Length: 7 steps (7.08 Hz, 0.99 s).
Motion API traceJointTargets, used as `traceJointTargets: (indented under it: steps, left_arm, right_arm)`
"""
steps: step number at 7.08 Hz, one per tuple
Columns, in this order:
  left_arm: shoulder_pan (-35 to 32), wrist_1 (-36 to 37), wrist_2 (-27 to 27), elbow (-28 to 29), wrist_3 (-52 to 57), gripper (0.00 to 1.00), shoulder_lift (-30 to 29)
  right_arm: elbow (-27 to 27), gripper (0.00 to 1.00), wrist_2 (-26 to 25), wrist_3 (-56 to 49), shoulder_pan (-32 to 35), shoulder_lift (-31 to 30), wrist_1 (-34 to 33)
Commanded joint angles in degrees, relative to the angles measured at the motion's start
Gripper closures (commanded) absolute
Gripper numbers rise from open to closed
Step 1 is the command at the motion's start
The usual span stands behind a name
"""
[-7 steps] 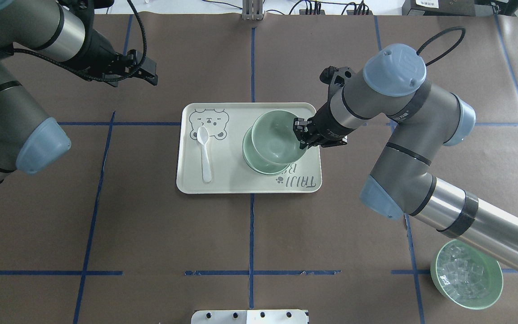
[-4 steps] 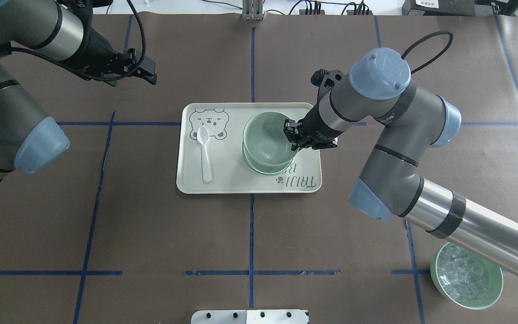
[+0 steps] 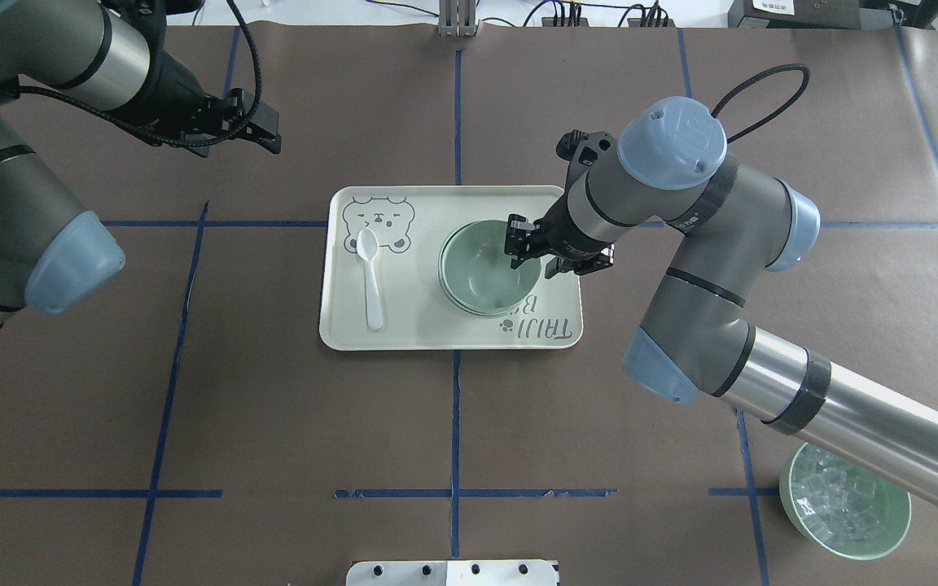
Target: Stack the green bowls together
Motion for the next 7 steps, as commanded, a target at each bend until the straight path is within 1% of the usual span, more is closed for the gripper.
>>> traceJointTargets:
  steps: [1,2,3,4,5,6,7]
  left_arm:
    - [-3.3,0.19,-0.07,-0.14,6.98,0.0,2.47]
    - [-5.68,0.2,-0.07,-1.35,13.57,0.0,7.01]
    - [-8.31,0.28,-0.77,-2.41,22.86,0.0,12.01]
    - [-12.43,0.2,-1.9,-2.07,32.61,0.0,16.15]
    - [-17.6,0.2,-1.91,-0.42,43.76,0.0,19.15]
    - [-23.14,0.37,-2.96,2.73,52.4,0.0,20.75]
    - [-27.72,0.37,-6.01,7.72,60.93,0.0,21.46]
  right_arm:
    - [0.99,0.0,4.78,-0.89,5.53,-2.18,-0.13]
    - [2.83,0.0,7.18,-3.15,10.53,-5.95,-0.21]
    - [3.89,0.0,10.51,-10.49,15.45,-10.33,-0.3]
    - [3.9,0.0,12.37,-18.48,19.77,-14.03,-0.3]
    - [3.73,0.0,12.82,-28.56,23.38,-18.33,-0.39]
    - [3.11,0.0,13.96,-39.28,27.68,-21.68,-1.08]
    - [3.2,0.0,14.32,-50.7,31.98,-22.76,-7.18]
